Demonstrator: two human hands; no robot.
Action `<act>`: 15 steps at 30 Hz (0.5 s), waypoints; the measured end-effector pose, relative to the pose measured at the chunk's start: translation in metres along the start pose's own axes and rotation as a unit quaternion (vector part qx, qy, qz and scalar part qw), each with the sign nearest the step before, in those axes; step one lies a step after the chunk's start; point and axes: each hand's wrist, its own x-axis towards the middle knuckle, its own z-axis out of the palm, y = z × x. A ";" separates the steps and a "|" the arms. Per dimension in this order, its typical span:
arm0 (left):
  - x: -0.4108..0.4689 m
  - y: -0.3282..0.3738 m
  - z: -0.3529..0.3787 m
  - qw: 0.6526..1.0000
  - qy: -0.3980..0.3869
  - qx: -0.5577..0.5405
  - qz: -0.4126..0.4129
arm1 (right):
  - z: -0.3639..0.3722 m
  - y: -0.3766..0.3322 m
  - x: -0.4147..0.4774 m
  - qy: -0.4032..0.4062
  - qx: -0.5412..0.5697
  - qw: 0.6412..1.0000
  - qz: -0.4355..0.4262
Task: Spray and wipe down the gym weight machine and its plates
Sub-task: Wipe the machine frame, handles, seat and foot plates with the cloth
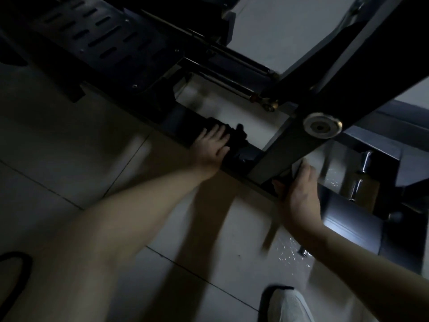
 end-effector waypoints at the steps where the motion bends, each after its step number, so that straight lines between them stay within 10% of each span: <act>1: 0.007 0.018 -0.004 0.999 -0.009 -0.031 -0.015 | 0.001 0.000 0.000 0.004 0.000 1.000 -0.002; 7: 0.017 0.047 0.016 0.982 -0.123 -0.100 0.105 | 0.001 -0.001 0.003 0.011 -0.013 1.000 -0.019; 15: -0.036 0.060 0.021 0.984 -0.047 -0.166 -0.048 | -0.006 -0.007 0.001 -0.019 -0.018 1.000 0.008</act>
